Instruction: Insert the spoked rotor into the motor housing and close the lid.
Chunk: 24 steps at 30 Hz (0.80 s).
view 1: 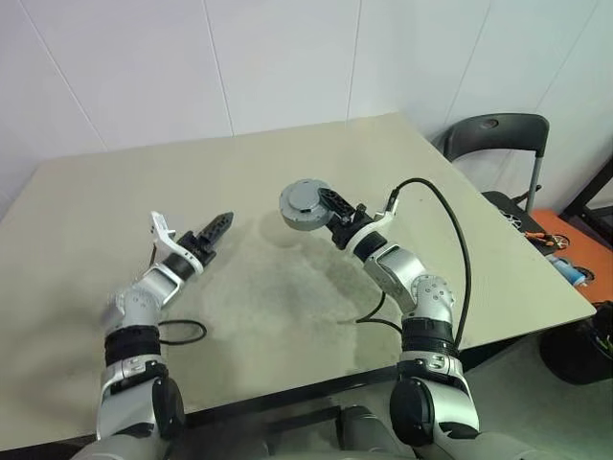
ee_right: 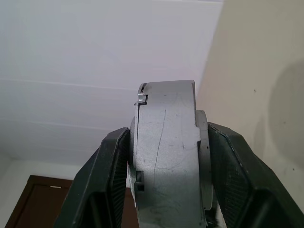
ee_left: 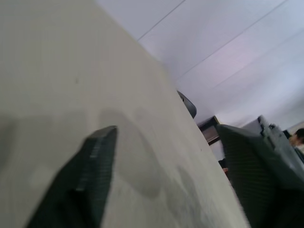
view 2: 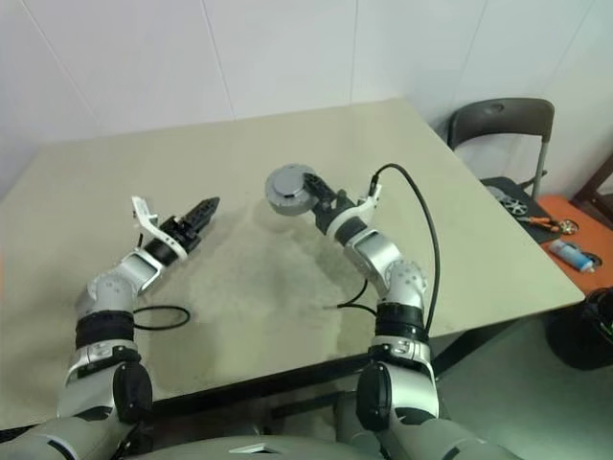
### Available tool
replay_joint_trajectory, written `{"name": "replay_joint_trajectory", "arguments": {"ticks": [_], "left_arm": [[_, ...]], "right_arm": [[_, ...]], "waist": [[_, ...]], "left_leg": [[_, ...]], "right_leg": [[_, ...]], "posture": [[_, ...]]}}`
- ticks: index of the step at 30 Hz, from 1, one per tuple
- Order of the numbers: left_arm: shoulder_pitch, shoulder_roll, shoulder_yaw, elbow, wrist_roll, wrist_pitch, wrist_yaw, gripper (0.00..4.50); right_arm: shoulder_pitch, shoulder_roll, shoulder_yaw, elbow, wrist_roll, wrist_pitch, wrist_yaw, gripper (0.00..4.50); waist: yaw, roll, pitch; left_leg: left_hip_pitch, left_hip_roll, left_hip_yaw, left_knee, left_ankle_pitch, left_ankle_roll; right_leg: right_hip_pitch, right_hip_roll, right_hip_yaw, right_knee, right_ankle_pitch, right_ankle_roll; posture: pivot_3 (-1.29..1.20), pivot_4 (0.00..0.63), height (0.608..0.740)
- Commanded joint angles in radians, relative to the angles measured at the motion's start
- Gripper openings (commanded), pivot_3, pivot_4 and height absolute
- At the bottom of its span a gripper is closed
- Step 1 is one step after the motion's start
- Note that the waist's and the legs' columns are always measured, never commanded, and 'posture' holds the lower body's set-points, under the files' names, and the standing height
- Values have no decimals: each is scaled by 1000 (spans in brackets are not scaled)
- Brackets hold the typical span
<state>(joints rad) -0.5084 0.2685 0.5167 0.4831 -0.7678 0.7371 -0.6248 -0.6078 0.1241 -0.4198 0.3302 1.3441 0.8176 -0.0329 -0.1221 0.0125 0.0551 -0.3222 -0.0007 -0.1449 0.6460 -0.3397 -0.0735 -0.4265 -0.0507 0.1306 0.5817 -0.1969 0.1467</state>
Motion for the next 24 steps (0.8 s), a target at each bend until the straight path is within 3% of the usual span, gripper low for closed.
{"name": "replay_joint_trajectory", "arguments": {"ticks": [1,10,24], "left_arm": [[13,-10,-3,-117,-104,124,-8,4484],[-13,-117,-29,-180,-211,229,35,4484],[-78,-152,-67,-86,-216,265,39,4484]], "right_arm": [[-70,29,16,-28,16,0,32,2127],[-87,13,21,-13,10,14,32,2127],[-81,9,23,-18,-13,29,23,2127]], "waist": [[0,0,0],[-1,0,0],[0,0,0]], "left_leg": [[0,0,0,0,0,0],[0,0,0,1,0,0],[0,0,0,2,1,-1]], "right_leg": [[0,0,0,0,0,0],[0,0,0,1,0,0],[0,0,0,1,0,0]], "posture": [[0,0,740],[0,0,740],[0,0,740]]}}
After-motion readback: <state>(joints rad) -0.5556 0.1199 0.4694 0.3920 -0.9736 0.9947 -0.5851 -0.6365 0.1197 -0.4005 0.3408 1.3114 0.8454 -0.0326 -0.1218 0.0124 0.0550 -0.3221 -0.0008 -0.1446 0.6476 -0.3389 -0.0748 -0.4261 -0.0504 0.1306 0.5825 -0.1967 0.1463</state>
